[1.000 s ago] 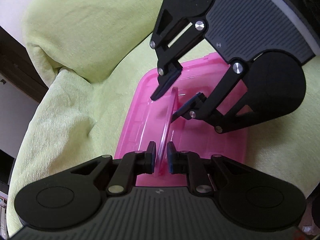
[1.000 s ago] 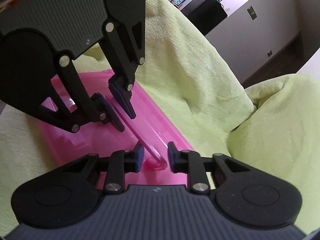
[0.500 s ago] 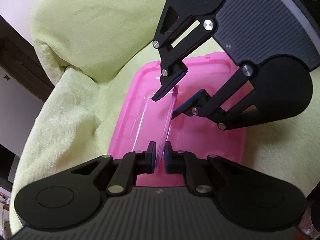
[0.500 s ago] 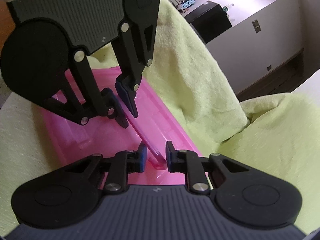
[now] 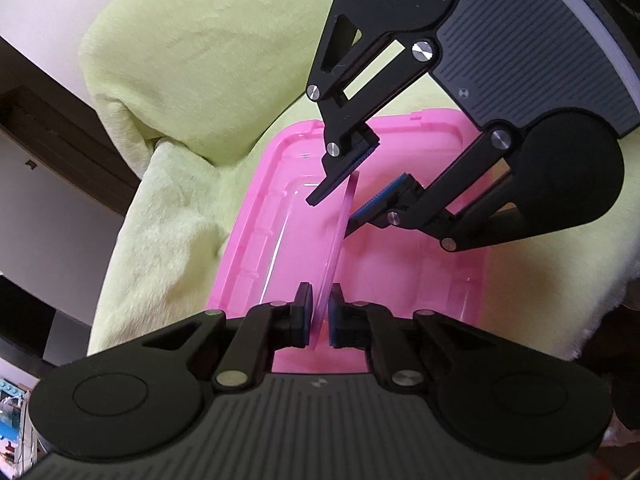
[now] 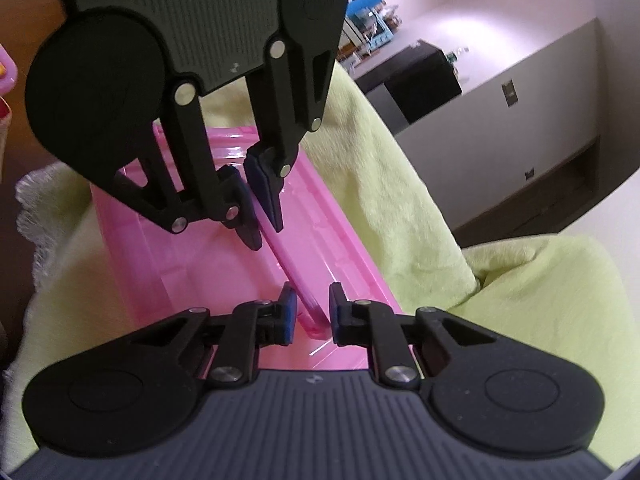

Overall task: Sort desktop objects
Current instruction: 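Carry the pink lid with both grippers off the sofa toward the tub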

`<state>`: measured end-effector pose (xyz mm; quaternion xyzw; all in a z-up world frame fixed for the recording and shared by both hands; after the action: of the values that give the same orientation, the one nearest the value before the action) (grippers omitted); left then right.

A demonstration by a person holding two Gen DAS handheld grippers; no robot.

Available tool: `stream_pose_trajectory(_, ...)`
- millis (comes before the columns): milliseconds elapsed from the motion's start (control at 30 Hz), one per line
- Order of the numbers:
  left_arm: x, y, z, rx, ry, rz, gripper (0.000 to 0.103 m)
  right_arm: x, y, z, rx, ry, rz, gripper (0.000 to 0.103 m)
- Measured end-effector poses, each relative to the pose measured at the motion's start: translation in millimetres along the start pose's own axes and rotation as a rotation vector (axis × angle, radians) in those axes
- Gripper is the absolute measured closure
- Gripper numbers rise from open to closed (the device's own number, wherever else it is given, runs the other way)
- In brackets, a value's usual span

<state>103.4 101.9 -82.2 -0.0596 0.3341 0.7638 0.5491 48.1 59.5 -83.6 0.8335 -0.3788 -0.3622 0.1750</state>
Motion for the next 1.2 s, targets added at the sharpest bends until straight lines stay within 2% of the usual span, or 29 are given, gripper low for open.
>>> stream_pose_trajectory(400,24,102,-1,-0.038,-0.004,0.053,0.097,-53,66,54,-0.011,0.121,-0.061,0.093)
stream_pose_trajectory(733,65,197,-2,-0.075,0.024,0.127,0.097,-111,120,110,-0.061,0.263,-0.153,0.093)
stream_pose_trajectory(1000,93,263,-5,-0.099,0.086,0.219,0.098,-148,155,140,-0.144,0.323,-0.238,0.093)
stream_pose_trajectory(1200,104,301,-22,-0.081,0.162,0.286,0.099,-156,179,163,-0.247,0.377,-0.258,0.093)
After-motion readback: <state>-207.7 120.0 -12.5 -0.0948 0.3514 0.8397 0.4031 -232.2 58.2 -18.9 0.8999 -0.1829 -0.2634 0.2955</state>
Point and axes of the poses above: each gripper's, at about its wrist camera, not at the fingertips, and y roughly against the way its jaws point, z to its left, x to its underside, the point moved 3 cm from there along -y, roughly the way its jaws point, and after that the axes turned 13 degrees about -x, right-handed, at the moved point
